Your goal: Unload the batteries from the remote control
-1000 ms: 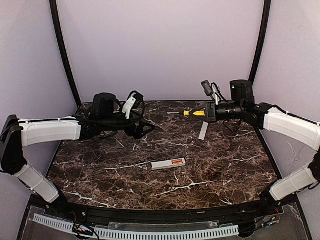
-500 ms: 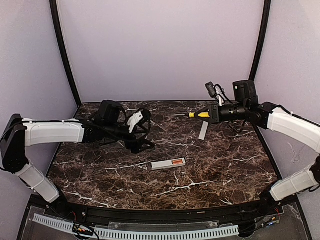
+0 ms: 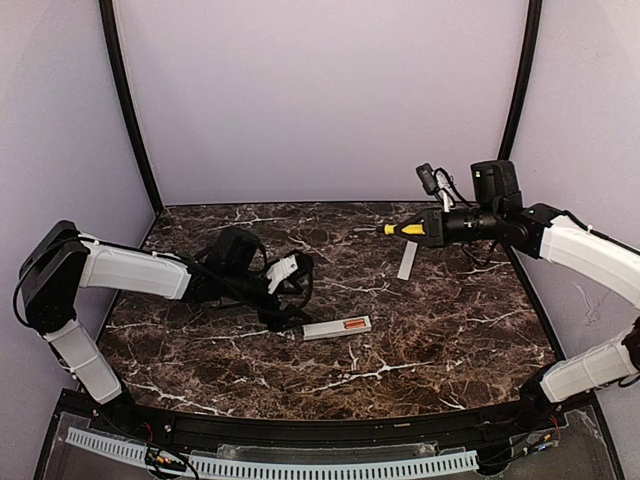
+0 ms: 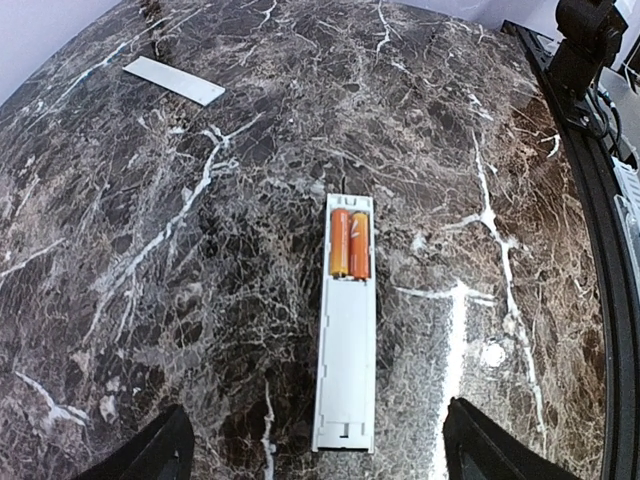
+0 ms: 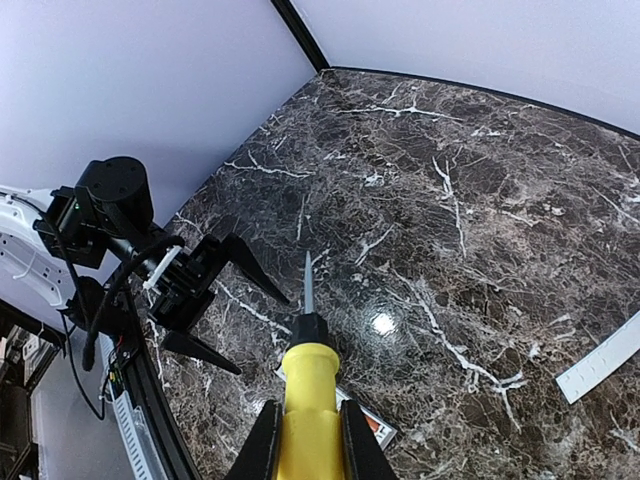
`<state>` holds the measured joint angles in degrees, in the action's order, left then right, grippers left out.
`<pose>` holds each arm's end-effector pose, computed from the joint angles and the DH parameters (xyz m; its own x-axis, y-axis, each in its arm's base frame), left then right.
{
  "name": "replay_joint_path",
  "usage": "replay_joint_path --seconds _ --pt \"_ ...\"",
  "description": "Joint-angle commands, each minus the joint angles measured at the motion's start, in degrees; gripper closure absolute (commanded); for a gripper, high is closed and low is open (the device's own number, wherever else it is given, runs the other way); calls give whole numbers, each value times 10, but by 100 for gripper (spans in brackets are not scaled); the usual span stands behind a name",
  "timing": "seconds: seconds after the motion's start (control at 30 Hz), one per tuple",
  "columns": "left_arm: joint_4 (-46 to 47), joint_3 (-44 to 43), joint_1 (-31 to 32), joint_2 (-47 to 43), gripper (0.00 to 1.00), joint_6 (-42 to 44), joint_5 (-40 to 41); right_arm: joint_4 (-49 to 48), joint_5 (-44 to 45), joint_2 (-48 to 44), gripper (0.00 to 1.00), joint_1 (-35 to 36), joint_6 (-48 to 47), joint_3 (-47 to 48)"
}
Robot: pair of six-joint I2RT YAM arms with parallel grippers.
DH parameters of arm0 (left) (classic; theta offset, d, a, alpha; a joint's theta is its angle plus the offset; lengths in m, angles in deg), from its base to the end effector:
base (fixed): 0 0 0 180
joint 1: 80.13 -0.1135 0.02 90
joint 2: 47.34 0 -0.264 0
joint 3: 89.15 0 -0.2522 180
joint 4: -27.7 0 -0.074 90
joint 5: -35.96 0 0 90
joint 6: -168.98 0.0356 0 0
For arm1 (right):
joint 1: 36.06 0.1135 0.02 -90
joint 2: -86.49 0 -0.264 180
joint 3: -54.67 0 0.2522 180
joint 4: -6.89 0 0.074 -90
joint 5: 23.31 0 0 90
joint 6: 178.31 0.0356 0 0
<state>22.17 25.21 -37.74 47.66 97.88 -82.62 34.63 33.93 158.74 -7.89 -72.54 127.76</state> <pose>0.2464 -0.2480 0.1926 -0.1140 0.4892 -0.8647 0.9711 0.2384 0.0068 0.2416 0.1512 0.3216 -0.6073 -0.0660 -0.7917 -0.6831 0.5522 0.4780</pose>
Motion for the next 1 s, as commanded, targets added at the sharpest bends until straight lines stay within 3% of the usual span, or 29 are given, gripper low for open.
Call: replay_joint_path --seconds 0.0,0.63,0.97 --pt "74 41 6 7 14 -3 -4 12 1 1 100 -6 -14 11" --pt "298 119 7 83 16 -31 -45 52 10 26 100 -10 -15 37" --pt "340 118 20 133 21 -26 -49 60 6 53 100 -11 -19 61"
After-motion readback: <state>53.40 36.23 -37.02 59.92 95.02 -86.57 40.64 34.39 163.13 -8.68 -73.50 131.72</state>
